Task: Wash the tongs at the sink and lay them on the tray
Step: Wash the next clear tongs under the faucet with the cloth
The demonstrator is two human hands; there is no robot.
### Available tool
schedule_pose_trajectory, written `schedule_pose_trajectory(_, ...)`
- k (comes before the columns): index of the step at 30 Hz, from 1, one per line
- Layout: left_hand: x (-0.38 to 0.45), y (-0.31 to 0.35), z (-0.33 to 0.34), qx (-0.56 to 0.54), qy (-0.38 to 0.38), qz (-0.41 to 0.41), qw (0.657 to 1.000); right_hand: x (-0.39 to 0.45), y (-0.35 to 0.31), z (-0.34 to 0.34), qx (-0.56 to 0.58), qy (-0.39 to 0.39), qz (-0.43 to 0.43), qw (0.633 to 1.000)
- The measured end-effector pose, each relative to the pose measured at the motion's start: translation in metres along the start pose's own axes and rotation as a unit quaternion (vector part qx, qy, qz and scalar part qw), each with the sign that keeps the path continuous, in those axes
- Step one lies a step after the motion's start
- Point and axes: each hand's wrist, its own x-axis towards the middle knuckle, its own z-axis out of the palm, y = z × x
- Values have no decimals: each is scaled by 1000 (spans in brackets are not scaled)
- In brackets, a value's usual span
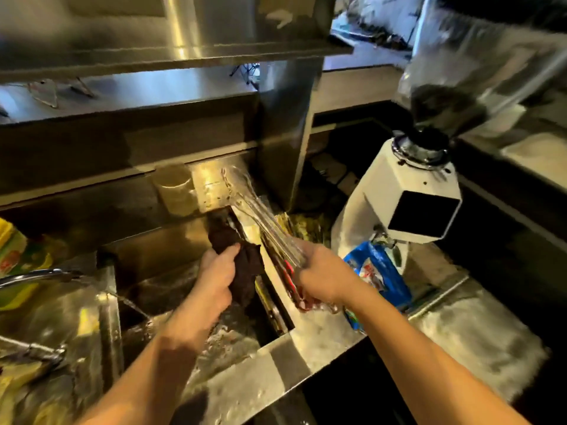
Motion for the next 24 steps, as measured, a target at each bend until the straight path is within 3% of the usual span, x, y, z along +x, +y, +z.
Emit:
schedule_pose_trajectory(9, -73, -41, 154, 66, -144, -7, 987, -85, 79, -94, -1, 119, 58, 991)
schedule_pose_trajectory(15, -138, -68, 245, 122, -265, 7, 957, -163, 135, -154, 60, 212, 85, 972)
schedule_pose_trajectory(20, -193, -90, 324, 141, -340, 8, 930, -220, 185, -192, 156, 307, 139, 928)
schedule_pose_trajectory(24, -239, -118, 394, 164, -375, 16, 912, -270, 224, -226, 295, 354, 187, 868)
